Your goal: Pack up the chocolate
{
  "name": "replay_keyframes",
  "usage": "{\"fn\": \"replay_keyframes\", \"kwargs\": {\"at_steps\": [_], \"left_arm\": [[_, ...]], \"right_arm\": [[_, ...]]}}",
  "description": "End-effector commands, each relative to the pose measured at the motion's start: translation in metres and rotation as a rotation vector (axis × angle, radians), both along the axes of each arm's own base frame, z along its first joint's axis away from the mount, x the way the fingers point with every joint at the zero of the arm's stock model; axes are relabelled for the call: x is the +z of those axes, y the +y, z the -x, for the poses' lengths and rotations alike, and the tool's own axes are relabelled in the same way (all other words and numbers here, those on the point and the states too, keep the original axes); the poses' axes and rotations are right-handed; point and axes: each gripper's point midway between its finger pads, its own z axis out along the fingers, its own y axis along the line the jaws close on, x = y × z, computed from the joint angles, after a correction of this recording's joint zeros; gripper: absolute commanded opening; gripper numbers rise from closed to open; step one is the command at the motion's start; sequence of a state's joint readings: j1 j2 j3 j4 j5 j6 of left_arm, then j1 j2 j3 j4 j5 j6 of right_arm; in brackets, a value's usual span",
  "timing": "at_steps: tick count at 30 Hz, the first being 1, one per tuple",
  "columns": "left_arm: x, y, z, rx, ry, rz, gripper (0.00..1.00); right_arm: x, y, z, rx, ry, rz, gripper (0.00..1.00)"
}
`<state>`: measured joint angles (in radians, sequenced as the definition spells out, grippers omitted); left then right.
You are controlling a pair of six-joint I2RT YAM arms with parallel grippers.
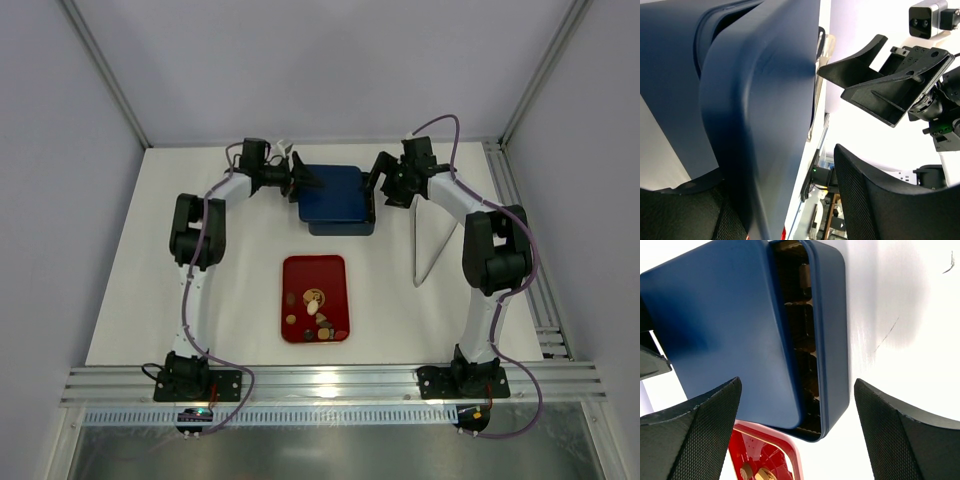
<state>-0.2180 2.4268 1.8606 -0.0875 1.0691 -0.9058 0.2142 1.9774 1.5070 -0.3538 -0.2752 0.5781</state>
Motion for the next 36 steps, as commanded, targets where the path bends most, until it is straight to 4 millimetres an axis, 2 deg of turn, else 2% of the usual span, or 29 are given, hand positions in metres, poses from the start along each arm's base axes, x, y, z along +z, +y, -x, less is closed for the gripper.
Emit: {"fn": "replay_keyframes", "kwargs": {"at_steps": [1,8,12,27,36], "left_arm": [[0.008,0.013,-0.001,0.036,-0.022,-0.062,0.61],[0.022,0.024,-0.004,0.053,-0.029,-0.049,0.61],[0.018,0.031,-0.001,0.065,-0.006,-0.054,0.60],[0.036,0.041,0.003,0.084,-0.026,-0.047,0.57],[0.038,0.054,0.003,0.104,-0.021,-0.046,0.55]], "right_arm": [[0.012,0.002,-0.007,-0.005,-0.055,-0.002,0.93],[0.014,0.002,-0.004,-0.004,-0.057,-0.010,0.93],[0.015,0.001,-0.004,-0.004,-0.059,-0.009,0.92],[0.008,0.006,0.003,0.003,-0.050,-0.026,0.92],[0.008,0.009,0.003,0.008,-0.053,-0.030,0.92]]}}
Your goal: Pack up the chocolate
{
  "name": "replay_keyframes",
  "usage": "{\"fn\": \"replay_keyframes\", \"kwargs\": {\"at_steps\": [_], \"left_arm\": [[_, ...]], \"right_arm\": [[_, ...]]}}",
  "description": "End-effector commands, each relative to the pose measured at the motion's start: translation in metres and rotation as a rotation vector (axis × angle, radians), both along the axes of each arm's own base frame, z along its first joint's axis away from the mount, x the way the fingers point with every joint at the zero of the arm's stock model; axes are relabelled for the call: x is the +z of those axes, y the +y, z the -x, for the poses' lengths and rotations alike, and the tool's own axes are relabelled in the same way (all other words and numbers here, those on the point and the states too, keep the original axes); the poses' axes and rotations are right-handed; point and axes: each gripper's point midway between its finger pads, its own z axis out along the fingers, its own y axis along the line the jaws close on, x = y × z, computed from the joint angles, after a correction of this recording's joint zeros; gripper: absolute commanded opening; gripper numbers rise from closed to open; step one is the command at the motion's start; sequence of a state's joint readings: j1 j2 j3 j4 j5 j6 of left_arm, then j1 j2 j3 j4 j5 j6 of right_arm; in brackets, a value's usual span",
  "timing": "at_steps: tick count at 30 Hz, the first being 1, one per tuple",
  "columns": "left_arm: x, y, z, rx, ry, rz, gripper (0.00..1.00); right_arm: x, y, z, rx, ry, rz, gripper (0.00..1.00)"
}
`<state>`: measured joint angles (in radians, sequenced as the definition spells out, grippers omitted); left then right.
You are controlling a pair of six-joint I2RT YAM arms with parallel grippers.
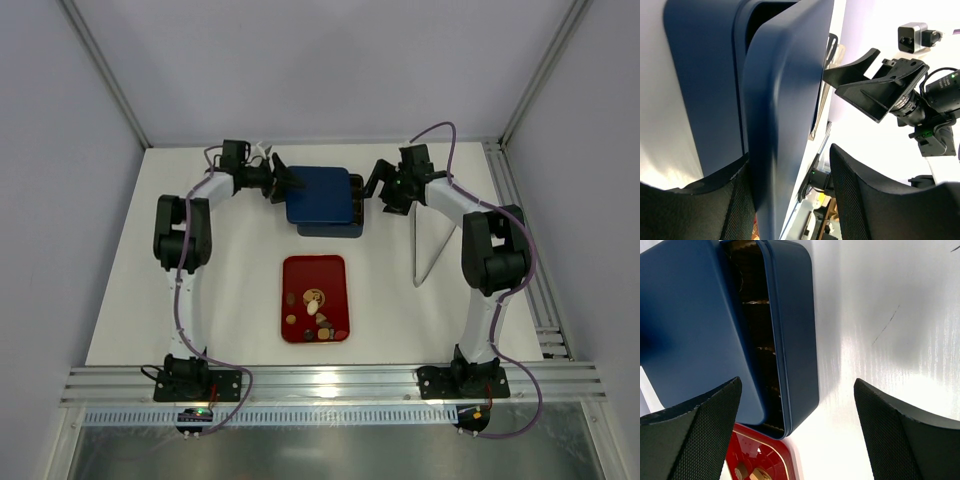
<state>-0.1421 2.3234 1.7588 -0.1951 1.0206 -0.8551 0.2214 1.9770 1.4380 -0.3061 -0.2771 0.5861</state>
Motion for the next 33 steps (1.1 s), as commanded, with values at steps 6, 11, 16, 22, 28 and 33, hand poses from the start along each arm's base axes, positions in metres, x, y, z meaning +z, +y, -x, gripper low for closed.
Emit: {"fn": "replay_keyframes", "kwargs": {"at_steps": [6,11,16,22,28,33], "left_arm": [[0.032,0.013,0.002,0.011,-0.067,0.008,0.55],[0.031,0.016,0.003,0.020,-0.066,0.001,0.54],[0.023,0.020,0.005,0.022,-0.049,-0.033,0.53],[0.010,0.026,0.008,0.017,-0.035,-0.094,0.53],[0.005,0.028,0.007,0.004,-0.031,-0.133,0.53],[0.001,0.027,0.004,-0.013,-0.023,-0.169,0.52]], "right_arm": [[0.027,0.008,-0.007,0.006,-0.077,-0.031,0.92],[0.027,0.009,-0.008,0.008,-0.077,-0.031,0.92],[0.030,0.013,-0.010,0.013,-0.084,-0.039,0.92],[0.032,0.021,-0.011,0.031,-0.087,-0.051,0.90],[0.030,0.029,-0.013,0.047,-0.084,-0.051,0.89],[0.028,0.035,-0.015,0.058,-0.083,-0.053,0.89]]}}
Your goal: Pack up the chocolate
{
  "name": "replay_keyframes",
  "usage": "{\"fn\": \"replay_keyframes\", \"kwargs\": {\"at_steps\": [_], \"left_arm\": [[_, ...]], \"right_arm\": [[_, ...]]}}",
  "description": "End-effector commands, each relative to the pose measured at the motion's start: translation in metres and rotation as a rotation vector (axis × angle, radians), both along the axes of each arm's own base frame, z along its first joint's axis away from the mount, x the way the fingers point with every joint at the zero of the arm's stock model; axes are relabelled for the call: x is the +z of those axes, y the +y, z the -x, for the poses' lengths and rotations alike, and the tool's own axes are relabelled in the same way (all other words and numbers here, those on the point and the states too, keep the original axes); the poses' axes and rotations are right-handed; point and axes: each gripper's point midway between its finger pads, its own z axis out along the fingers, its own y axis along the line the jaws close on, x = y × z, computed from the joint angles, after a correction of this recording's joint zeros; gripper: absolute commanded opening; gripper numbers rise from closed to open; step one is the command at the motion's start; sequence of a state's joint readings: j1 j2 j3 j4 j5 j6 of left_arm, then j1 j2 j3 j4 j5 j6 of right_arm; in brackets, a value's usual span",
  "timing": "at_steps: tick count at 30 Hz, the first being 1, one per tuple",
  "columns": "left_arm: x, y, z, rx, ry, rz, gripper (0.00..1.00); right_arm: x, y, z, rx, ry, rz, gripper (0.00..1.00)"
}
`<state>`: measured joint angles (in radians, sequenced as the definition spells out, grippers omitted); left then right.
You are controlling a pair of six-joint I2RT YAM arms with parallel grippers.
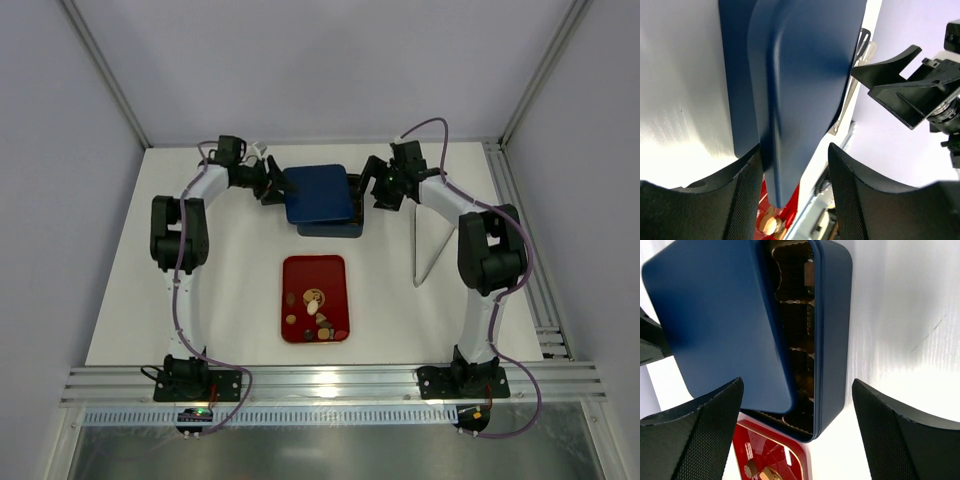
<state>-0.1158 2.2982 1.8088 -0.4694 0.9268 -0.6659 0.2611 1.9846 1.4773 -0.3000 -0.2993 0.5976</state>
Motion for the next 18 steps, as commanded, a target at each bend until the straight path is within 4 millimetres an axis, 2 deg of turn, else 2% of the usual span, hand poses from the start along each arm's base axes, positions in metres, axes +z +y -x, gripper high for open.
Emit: {"fn": "replay_keyframes", "kwargs": {"at_steps": [1,18], "left_arm": [[0.011,0.001,-0.006,-0.029,-0.051,-0.036,0.52],[-0.009,-0.004,-0.009,-0.076,-0.034,-0.178,0.52]], "right_arm": [[0.015,0.011,-0.014,0.014,-0.057,-0.023,0.89],[0.011,0.015,-0.024,0.027,-0.054,-0.006,0.88]]}}
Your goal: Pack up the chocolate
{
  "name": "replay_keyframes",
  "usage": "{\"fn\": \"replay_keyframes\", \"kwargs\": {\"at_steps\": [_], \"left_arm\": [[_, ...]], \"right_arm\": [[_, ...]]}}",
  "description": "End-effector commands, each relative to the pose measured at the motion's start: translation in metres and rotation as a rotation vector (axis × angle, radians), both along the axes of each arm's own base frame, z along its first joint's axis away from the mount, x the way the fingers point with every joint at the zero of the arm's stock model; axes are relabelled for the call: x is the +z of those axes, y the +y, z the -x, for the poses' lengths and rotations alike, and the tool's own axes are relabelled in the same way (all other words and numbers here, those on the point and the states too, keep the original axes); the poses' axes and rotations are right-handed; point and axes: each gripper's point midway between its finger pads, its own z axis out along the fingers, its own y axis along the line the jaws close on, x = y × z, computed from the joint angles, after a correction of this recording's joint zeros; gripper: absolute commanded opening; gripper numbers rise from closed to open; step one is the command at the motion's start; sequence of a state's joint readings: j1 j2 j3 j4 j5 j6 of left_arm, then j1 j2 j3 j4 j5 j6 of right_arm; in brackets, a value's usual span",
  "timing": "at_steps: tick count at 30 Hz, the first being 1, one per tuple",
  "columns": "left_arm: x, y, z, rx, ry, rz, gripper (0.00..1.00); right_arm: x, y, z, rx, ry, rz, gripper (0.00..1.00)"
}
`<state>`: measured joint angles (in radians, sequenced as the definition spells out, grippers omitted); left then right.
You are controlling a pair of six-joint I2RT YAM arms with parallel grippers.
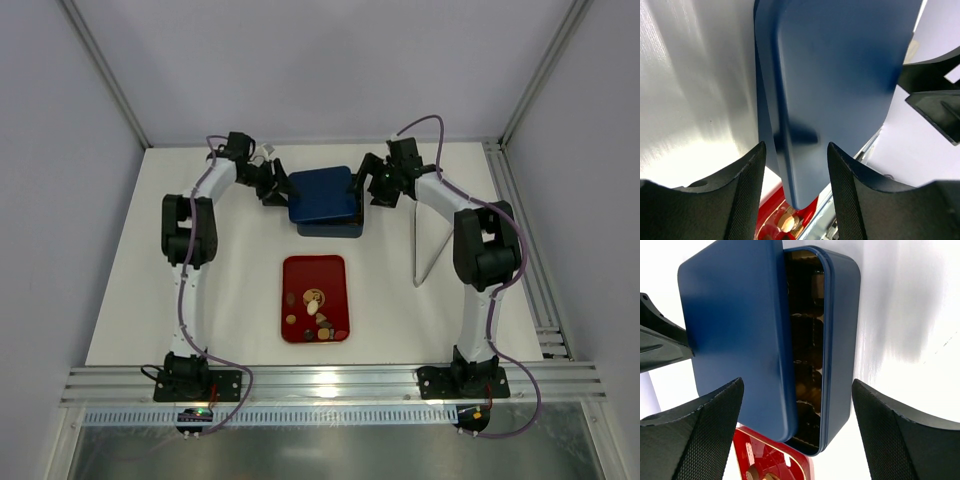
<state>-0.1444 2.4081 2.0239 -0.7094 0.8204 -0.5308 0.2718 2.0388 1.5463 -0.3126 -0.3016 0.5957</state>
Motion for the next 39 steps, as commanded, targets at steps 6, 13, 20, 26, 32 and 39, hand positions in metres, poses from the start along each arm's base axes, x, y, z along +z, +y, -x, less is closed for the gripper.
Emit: {"fn": "replay_keyframes", "kwargs": {"at_steps": [6,13,20,26,32,39], "left_arm": [[0.013,-0.007,-0.004,-0.050,-0.063,-0.087,0.51],[0.008,-0.011,-0.004,-0.076,-0.070,-0.162,0.51],[0.000,-0.011,-0.004,-0.090,-0.073,-0.219,0.51],[-0.001,-0.014,-0.004,-0.108,-0.095,-0.266,0.51],[-0.007,-0.020,0.000,-0.139,-0.108,-0.314,0.51],[-0.008,-0.024,0.004,-0.162,-0.115,-0.336,0.52]], "right_arm": [[0.010,0.010,-0.013,0.026,-0.047,0.000,0.88],[0.007,0.012,-0.016,0.026,-0.043,0.003,0.87],[0.007,0.013,-0.018,0.029,-0.046,0.007,0.85],[0.006,0.013,-0.019,0.028,-0.045,0.009,0.83],[0.005,0.014,-0.019,0.030,-0.044,0.008,0.81],[0.009,0.017,-0.017,0.039,-0.055,0.011,0.78]]}}
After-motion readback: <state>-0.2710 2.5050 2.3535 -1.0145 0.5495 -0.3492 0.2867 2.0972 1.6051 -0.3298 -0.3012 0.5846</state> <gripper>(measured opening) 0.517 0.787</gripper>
